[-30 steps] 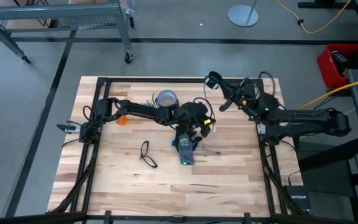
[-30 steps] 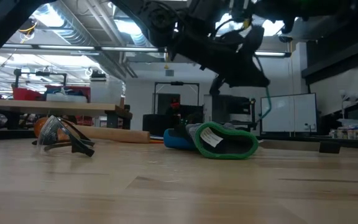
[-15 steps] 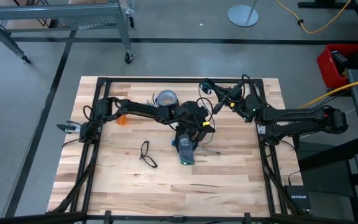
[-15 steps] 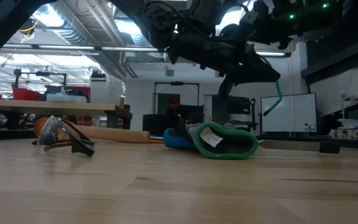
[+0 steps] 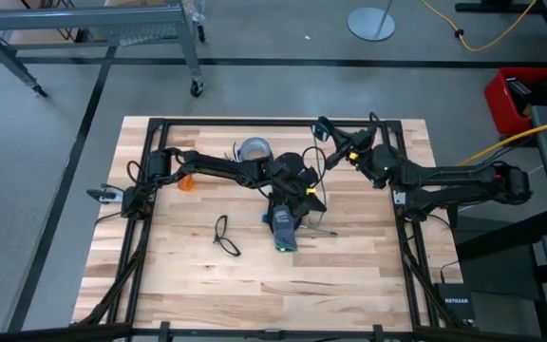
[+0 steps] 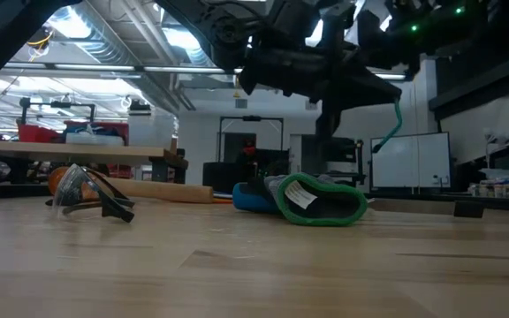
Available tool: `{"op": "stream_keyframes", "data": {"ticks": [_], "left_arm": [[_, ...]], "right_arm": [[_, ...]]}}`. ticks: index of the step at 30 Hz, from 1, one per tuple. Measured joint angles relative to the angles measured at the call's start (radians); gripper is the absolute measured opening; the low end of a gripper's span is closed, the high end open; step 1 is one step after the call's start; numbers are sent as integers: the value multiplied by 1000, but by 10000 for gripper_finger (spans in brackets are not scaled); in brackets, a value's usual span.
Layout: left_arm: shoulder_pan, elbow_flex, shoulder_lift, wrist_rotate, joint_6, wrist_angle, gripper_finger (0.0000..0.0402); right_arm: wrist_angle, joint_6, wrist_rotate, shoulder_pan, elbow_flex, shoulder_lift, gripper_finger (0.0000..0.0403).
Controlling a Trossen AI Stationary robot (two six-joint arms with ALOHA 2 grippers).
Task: Coil cords
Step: Coil the green wire on the black spool
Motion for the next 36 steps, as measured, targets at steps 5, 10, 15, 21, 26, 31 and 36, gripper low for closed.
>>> {"op": "stream_keyframes", "data": {"ticks": [5,10,15,21,26,31,36], "left_arm": [[2,0,0,58,-16,-3,0],[15,0,0,100,-50,0,0],[26,0,0,142,-52,3,0],[26,0,0,146,-35,3,0],[30,0,0,145,-29,38,0],[32,0,0,145,-18,78,0],[32,0,0,141,17,93,0]], "right_arm": [[-93,25,-21,0,0,0,1],[-159,25,-111,-1,0,0,1],[-258,46,-135,-1,0,0,1],[-366,72,-115,-1,0,0,1],[-353,73,-165,-1,0,0,1],[-339,77,-238,-1,0,0,1],[-313,111,-282,-1,0,-3,1]]}}
